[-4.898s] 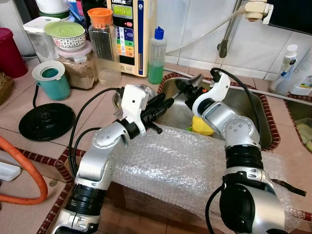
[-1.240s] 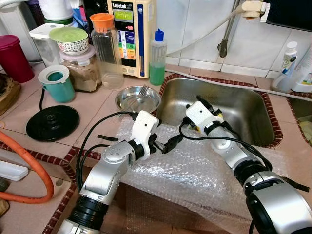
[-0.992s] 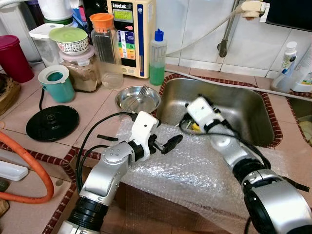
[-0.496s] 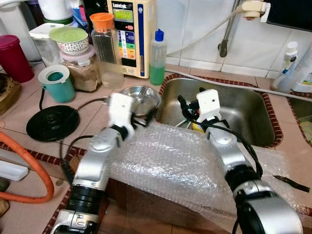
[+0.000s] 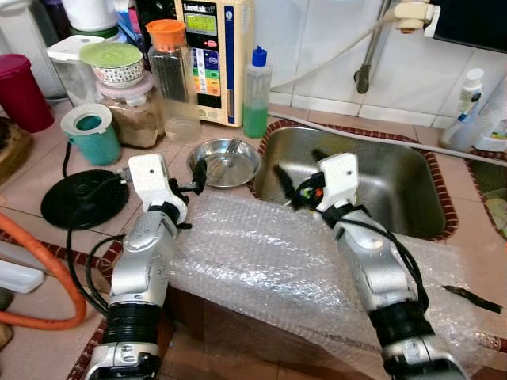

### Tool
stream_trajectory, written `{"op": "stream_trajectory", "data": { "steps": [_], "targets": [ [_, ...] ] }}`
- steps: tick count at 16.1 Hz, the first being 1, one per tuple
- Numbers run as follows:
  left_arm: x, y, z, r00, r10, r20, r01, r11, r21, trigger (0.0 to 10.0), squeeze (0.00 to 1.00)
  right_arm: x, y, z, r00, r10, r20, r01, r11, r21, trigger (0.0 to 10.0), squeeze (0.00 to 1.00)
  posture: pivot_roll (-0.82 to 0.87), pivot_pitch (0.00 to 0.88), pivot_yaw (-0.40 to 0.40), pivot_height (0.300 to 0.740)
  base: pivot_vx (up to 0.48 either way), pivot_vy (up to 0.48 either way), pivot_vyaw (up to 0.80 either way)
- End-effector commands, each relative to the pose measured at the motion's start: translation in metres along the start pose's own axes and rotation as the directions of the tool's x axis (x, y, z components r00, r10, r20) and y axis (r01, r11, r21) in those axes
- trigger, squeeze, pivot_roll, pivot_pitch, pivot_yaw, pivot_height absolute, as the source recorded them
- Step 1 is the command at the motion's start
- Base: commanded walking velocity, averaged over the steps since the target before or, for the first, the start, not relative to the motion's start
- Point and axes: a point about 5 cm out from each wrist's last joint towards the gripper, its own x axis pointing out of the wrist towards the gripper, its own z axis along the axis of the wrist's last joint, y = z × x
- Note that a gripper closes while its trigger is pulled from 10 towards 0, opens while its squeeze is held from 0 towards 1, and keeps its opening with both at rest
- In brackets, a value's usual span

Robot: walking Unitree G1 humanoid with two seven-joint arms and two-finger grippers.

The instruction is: Kitchen organization

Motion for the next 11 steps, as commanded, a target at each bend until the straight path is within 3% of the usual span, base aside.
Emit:
{"op": "stream_trajectory", "data": {
  "steps": [1,2,4,5,6,7,8,11],
  "targets": [
    [0.003,0.001,0.002,1.0,0.024,-0.005,-0.025,0.998,-0.05,10.0,1.0,-0.001,0.009,0.008,0.998,0.063,0.009,-0.063,0.998,-0.005,10.0,0.51,0.07,0.0,-0.004,0.74,0.0,0.0,0.0],
    [0.005,0.003,0.001,0.999,0.048,-0.015,-0.049,0.993,-0.108,10.0,1.0,-0.006,0.016,0.01,0.996,0.094,-0.004,-0.094,0.996,0.005,10.0,0.0,0.07,0.0,-0.004,0.74,0.0,0.0,0.0],
    [0.008,0.005,-0.002,0.997,0.06,-0.043,-0.066,0.985,-0.16,10.0,1.0,-0.016,0.023,0.008,0.987,0.152,-0.051,-0.151,0.988,0.023,10.0,0.0,0.06,0.0,-0.001,0.74,0.0,0.0,0.0],
    [0.009,0.006,-0.004,0.996,0.064,-0.061,-0.074,0.977,-0.198,10.0,0.8,-0.02,0.024,0.006,0.981,0.178,-0.075,-0.177,0.984,0.024,10.0,0.0,0.06,0.0,0.001,0.74,0.0,0.0,0.0],
    [0.009,0.006,-0.005,0.996,0.064,-0.067,-0.077,0.974,-0.214,10.0,0.8,-0.023,0.025,0.006,0.978,0.19,-0.09,-0.188,0.982,0.025,10.0,0.0,0.06,0.0,0.003,0.74,0.0,0.0,0.0],
    [0.01,0.006,-0.008,0.994,0.059,-0.092,-0.08,0.965,-0.248,10.0,0.06,-0.027,0.025,0.003,0.973,0.201,-0.109,-0.199,0.979,0.029,10.0,0.0,0.05,0.0,0.005,0.74,0.0,0.0,0.0],
    [0.012,0.004,-0.012,0.992,0.046,-0.121,-0.08,0.951,-0.299,10.0,0.0,-0.03,0.023,0.002,0.974,0.188,-0.129,-0.185,0.982,0.034,10.0,0.0,0.05,0.0,0.008,0.74,0.0,0.0,0.0],
    [0.015,-0.002,-0.014,0.989,0.009,-0.145,-0.063,0.926,-0.373,10.0,0.0,-0.032,0.024,0.005,0.972,0.186,-0.141,-0.182,0.983,0.037,10.0,0.0,0.04,0.0,0.013,0.74,0.0,0.0,0.0]
  ]
}}
